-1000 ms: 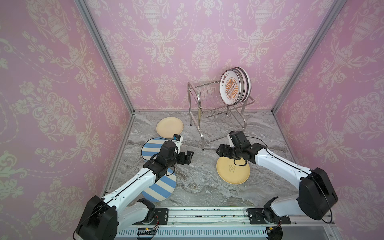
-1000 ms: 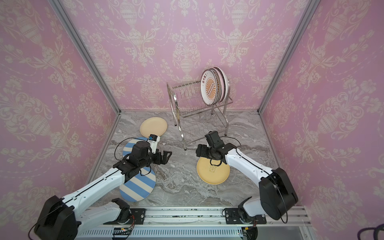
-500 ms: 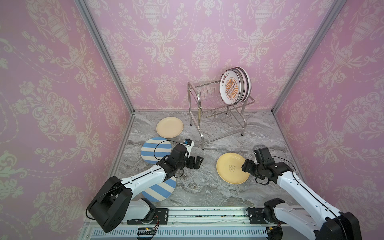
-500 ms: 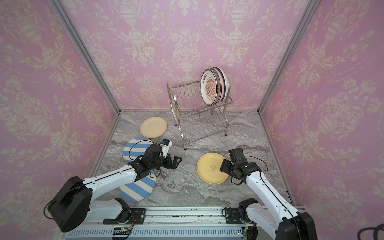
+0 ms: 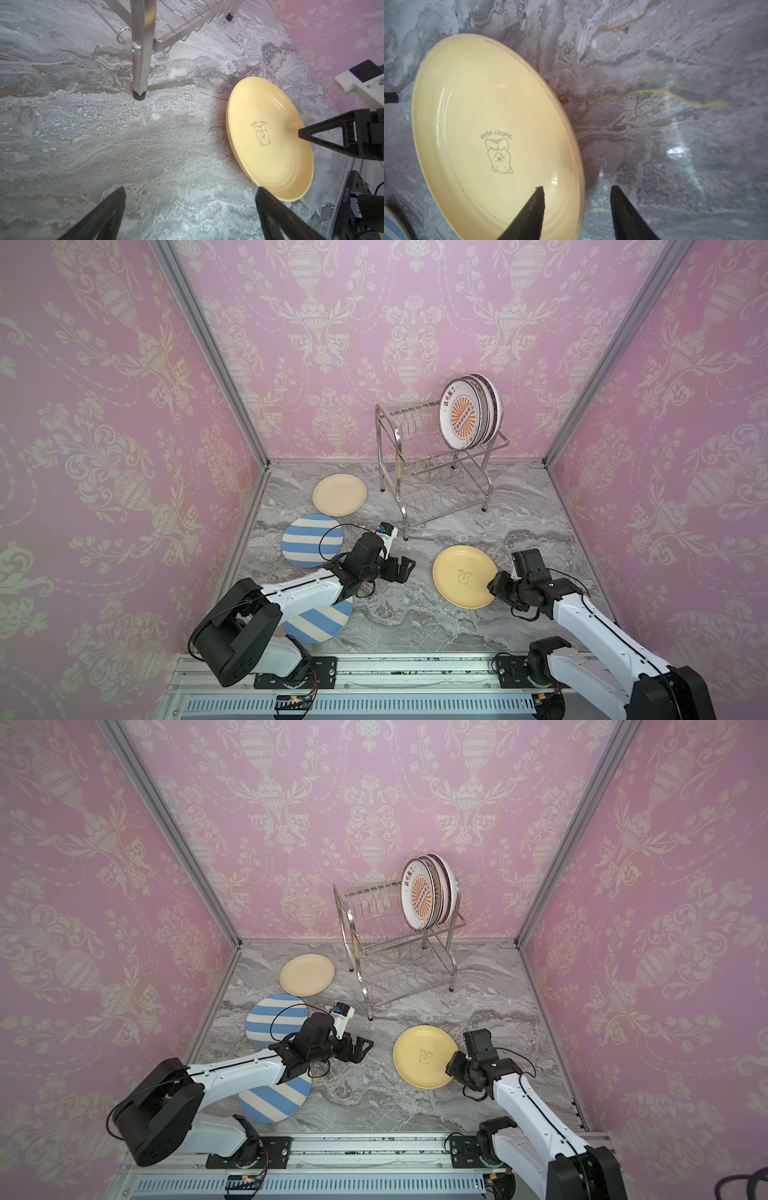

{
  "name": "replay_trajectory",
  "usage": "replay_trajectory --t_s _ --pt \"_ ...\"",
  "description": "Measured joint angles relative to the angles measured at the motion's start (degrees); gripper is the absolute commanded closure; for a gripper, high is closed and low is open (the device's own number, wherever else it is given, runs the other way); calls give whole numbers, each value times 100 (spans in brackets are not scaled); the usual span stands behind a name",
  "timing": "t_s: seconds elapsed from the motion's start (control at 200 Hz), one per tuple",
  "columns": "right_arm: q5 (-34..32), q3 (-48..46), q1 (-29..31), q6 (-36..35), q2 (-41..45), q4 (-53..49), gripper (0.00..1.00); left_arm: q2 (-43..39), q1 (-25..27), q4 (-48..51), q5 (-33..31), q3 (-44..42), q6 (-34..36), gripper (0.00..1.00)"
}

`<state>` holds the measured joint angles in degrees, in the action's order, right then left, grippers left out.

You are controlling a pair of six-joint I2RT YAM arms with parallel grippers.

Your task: Load the plates into the dish rack

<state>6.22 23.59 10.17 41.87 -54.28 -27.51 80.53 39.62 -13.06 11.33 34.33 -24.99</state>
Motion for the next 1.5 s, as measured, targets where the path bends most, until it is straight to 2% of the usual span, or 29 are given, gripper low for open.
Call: replay_trajectory --t_s 0.115,0.385,0.881,1.076,1.316,1.501 --pt "81 -109 -44 22 -7 286 56 26 0 -17 0 2 0 1" --pt "201 -350 -111 28 -216 717 73 26 0 70 -4 103 7 1" --pt "260 -367 -186 20 -254 949 100 24 0 201 -13 184 48 1" --pt "203 -125 -186 -107 -323 723 100 -50 0 326 -116 245 140 1" --pt "-317 874 -140 -664 -271 -273 100 -568 -15 708 -420 396 354 1" --pt "-1246 2094 525 -1150 -186 -1126 100 -798 -216 1110 -595 879 702 1"
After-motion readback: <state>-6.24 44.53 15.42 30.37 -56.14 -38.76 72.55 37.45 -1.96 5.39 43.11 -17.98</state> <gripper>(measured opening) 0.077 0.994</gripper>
